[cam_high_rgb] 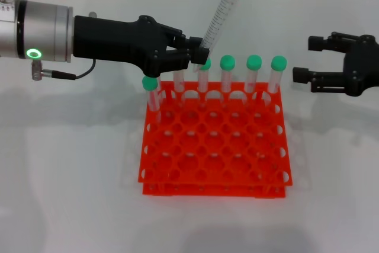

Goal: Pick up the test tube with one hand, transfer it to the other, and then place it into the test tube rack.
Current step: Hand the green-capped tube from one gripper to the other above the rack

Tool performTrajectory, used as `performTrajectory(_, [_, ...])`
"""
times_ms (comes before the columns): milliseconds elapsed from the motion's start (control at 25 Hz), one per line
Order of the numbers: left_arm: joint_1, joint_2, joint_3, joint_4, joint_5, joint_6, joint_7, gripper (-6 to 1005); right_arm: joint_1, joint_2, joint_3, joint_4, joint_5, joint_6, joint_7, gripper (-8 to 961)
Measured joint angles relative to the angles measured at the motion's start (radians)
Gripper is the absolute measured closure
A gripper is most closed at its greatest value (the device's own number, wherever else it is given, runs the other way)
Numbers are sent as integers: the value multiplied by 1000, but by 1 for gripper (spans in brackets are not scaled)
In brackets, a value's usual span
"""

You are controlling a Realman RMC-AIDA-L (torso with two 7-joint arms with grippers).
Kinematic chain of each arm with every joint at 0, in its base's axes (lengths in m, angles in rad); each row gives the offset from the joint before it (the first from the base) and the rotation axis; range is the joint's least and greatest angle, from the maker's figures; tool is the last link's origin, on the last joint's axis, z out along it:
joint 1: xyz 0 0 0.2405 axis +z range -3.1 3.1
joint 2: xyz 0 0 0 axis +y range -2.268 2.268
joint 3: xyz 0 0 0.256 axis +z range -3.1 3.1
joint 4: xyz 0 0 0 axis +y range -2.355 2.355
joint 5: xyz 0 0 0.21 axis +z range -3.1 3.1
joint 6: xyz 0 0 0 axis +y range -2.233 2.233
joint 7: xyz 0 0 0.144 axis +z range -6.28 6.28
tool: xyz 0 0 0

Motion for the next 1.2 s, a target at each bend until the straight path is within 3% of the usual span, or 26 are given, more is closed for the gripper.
performTrajectory(720, [-2,-11,2,-13,18,0,5,815,-59,-2,52,-61,185,-100,-5,144])
performTrajectory(1200, [-8,-15,2,-13,20,-1,7,815,-11,1,-46,-52,256,-56,-25,146])
